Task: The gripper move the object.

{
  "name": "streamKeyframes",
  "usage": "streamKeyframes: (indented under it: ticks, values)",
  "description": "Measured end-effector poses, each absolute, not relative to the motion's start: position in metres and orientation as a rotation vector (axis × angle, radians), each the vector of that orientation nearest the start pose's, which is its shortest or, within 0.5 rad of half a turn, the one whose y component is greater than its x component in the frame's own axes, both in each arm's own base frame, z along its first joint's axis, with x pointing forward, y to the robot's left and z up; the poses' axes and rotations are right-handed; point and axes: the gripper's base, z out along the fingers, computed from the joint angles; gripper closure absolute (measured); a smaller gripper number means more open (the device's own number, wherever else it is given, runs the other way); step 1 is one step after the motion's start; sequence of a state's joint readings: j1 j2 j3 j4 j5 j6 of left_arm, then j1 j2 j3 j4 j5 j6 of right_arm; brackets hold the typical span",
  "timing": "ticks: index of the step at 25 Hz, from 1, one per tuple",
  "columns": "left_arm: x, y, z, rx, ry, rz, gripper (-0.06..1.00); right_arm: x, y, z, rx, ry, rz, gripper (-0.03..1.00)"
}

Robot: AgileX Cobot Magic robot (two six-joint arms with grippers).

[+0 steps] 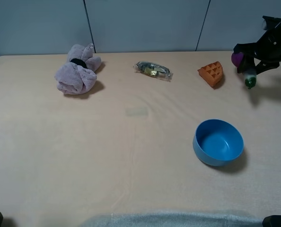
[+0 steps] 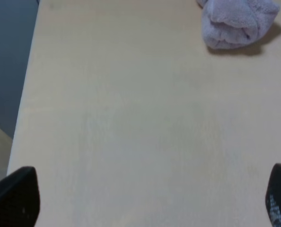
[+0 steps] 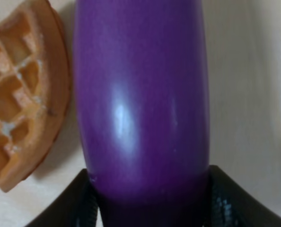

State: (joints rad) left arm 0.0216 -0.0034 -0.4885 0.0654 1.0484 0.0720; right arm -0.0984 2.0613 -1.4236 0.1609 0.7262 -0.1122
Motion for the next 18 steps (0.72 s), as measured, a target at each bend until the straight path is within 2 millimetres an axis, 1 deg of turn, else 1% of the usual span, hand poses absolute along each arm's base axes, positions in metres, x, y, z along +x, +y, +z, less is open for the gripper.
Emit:
streamKeyframes:
  ticks: [6, 12, 18]
  values:
    - [-0.004, 0.005, 0.275, 0.049, 2.041, 0.137, -0.01, 0.42, -0.032, 0.142, 0.125, 2.845, 0.124, 0.62]
    - [-0.004, 0.005, 0.275, 0.049, 2.041, 0.137, -0.01, 0.421, -0.033, 0.123, 0.117, 2.887, 0.113, 0.62]
    - [-0.004, 0.005, 0.275, 0.049, 2.041, 0.137, -0.01, 0.423, -0.034, 0.118, 0.119, 2.881, 0.11, 0.62]
